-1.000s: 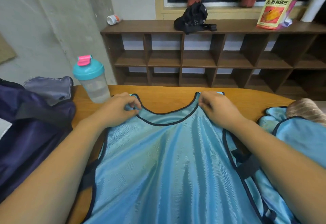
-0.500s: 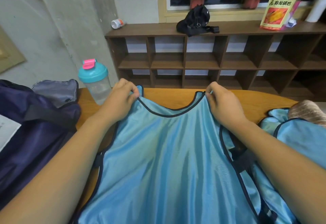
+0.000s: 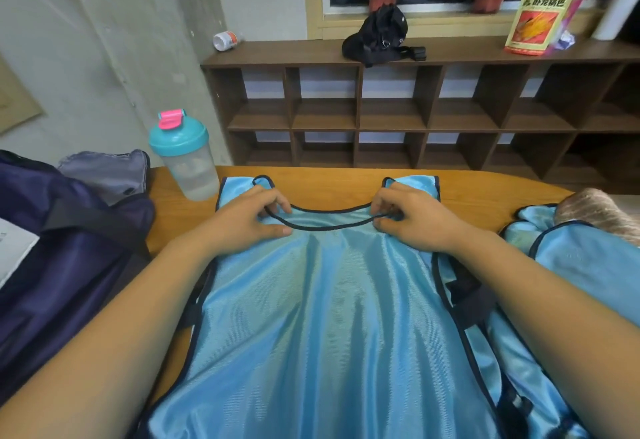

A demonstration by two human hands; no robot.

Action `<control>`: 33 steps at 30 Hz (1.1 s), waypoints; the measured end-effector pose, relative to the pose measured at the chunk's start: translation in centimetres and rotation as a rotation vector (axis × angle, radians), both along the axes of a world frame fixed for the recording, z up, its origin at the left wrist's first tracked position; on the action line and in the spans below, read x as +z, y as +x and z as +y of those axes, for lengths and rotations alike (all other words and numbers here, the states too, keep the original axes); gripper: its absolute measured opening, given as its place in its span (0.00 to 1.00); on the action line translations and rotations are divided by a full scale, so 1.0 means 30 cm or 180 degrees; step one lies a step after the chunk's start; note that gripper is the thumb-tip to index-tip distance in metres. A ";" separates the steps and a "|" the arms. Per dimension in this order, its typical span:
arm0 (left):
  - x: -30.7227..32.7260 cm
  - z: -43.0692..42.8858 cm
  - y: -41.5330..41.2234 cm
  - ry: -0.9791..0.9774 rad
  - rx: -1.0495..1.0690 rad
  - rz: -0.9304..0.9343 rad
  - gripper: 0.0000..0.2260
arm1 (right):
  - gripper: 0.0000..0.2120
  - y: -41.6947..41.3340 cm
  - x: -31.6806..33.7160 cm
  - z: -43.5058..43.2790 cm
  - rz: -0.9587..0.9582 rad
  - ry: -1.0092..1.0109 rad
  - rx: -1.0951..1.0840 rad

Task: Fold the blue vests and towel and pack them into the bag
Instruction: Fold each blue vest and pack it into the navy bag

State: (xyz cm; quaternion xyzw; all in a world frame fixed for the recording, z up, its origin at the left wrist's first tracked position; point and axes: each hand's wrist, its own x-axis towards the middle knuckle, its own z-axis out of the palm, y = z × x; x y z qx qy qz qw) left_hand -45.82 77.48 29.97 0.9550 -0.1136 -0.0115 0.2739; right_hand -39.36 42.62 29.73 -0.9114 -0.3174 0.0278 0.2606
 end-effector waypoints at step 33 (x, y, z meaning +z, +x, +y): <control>-0.040 -0.071 -0.011 0.0020 0.0703 -0.0346 0.27 | 0.12 -0.025 -0.019 0.041 -0.0274 -0.0157 -0.0700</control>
